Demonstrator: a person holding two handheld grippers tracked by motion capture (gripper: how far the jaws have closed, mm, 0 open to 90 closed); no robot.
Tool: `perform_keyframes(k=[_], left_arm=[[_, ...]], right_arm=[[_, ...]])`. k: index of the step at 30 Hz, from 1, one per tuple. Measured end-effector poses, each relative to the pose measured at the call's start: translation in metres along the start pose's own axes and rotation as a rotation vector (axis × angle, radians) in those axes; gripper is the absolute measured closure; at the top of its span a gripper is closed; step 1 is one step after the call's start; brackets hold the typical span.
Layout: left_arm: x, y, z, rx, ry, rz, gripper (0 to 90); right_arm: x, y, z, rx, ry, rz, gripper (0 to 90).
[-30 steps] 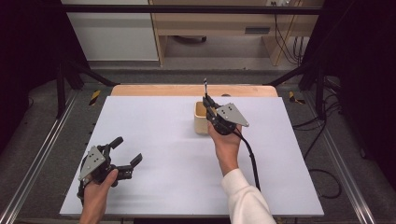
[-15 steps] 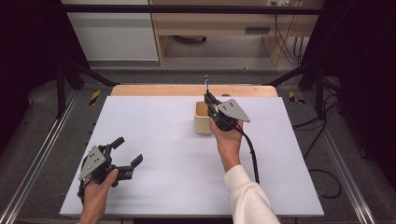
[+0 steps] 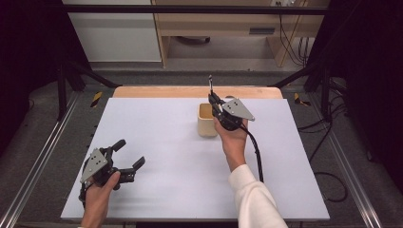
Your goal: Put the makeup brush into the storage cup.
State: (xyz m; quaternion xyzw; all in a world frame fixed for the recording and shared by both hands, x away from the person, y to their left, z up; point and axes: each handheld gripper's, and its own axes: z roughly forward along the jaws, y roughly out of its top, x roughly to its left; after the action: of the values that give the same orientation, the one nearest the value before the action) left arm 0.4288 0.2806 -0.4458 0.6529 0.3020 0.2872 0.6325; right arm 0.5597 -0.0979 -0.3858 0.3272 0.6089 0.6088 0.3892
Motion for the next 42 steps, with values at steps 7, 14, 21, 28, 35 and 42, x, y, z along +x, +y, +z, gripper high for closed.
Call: perform_keyframes(k=[7,14,21,28,35,42], left_arm=[[0.0,0.0,0.0,0.002,-0.003,0.002,2.3],[0.0,0.0,0.0,0.001,-0.002,-0.002,2.3],[0.0,0.0,0.001,0.003,-0.005,-0.002,2.4],[-0.001,0.0,0.001,0.005,-0.006,0.003,2.4],[0.0,0.0,0.0,0.001,-0.003,0.001,2.4],[0.0,0.001,0.0,-0.001,-0.003,0.0,2.4]], right_arm=[[-0.006,-0.005,0.005,0.006,-0.011,0.019,83.5],[-0.007,-0.009,0.011,0.02,-0.009,0.029,83.5],[-0.008,-0.016,0.013,0.039,-0.005,0.028,83.5],[-0.004,-0.021,0.016,0.068,0.008,0.022,83.5],[-0.001,-0.025,0.017,0.089,0.014,0.02,83.5],[-0.001,-0.027,0.018,0.111,0.019,0.019,83.5]])
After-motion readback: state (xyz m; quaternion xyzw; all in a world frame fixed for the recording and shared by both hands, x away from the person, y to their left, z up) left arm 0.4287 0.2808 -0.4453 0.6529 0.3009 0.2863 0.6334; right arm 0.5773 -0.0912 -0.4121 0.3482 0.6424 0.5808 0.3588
